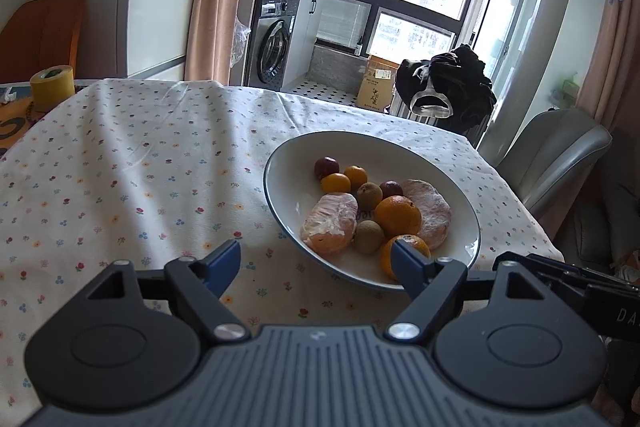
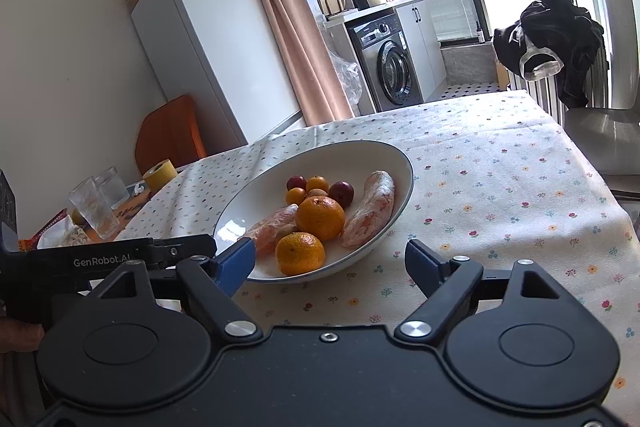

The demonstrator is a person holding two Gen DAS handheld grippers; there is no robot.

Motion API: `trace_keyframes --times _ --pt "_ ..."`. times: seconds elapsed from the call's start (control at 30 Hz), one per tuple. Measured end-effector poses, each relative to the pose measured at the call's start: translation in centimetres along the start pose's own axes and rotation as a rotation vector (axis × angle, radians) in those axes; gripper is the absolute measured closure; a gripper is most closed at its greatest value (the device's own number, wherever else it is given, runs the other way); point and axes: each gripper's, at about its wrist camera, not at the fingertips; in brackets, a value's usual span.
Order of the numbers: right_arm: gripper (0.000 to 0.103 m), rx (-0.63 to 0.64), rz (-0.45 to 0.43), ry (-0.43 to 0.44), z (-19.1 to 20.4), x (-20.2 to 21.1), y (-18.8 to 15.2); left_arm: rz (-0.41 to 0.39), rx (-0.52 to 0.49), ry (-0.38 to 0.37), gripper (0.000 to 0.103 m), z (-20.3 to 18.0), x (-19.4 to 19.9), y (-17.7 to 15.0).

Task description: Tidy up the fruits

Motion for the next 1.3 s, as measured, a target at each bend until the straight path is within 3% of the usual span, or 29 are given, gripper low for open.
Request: trace_keyframes --times 0.43,1.3 --pt "0.0 0.04 -0.018 -0.011 2.0 1.1 0.9 -0.026 0.03 -0.023 0.013 1.5 2.9 0.2" --pt "0.0 0.157 -0.058 -0.037 6.5 5.3 2.3 -0.104 0.033 -0.034 0.001 4.3 10.4 0.5"
Point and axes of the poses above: each gripper's, at about its wrist camera, not at the fingertips, and x roughly against the way its jaws point, z to its left, y to its top, and after that the axes turned 1 degree about -y, right-handed
